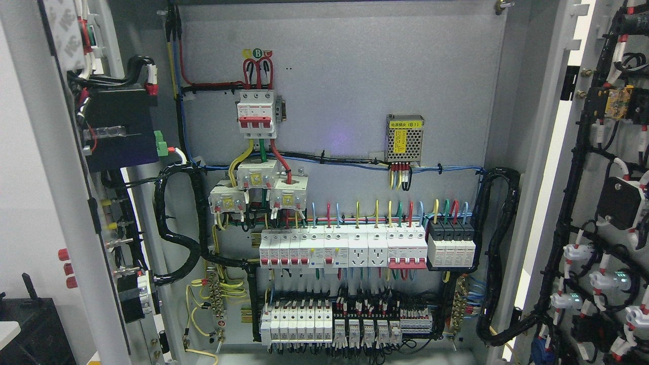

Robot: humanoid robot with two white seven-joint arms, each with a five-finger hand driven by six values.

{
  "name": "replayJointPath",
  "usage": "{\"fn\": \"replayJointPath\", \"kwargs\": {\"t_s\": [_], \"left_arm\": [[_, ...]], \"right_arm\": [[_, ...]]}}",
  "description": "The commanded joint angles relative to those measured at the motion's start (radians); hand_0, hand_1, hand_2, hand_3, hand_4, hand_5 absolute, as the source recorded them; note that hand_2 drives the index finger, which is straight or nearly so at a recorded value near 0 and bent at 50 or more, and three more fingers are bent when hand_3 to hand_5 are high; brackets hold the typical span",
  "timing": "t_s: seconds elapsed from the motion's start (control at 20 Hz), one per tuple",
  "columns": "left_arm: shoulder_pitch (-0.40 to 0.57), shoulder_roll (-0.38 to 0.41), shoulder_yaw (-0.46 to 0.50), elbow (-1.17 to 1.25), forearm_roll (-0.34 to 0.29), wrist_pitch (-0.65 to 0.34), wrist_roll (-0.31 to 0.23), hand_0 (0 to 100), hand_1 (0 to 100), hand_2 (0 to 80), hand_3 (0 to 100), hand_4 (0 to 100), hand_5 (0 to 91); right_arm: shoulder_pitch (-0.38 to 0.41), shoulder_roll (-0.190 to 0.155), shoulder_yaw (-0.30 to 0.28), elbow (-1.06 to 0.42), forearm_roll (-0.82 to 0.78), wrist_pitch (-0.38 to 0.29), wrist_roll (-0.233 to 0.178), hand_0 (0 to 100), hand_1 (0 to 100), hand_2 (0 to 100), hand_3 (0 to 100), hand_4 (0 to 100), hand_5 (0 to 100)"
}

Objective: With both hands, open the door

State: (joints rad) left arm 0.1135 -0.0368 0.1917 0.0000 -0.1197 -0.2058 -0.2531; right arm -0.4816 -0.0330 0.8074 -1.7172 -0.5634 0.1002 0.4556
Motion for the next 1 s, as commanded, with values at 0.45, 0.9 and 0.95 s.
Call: {"fn": "replayJointPath", "kwargs": {"t_s": [0.45,0.9,0.95], "left_arm": [[0.0,0.0,0.0,-0.028,0.0,0.0,0.0,0,0,0.0,0,4,0.0],[0.0,0.0,0.0,-0.028,0.0,0.0,0.0,0,0,0.0,0,4,0.0],[0.0,0.0,0.0,-0.028,0.0,0.0,0.0,0,0,0.0,0,4,0.0]], "right_arm": [[-0.002,0.054,0.062,0.008,0.053,0.001,-0.029,0,0,0,0,0,0],[-0.008,0.08,0.078,0.01,0.068,0.029,-0.028,0,0,0,0,0,0],[-0.008,0.082,0.078,0.01,0.069,0.029,-0.028,0,0,0,0,0,0]]}}
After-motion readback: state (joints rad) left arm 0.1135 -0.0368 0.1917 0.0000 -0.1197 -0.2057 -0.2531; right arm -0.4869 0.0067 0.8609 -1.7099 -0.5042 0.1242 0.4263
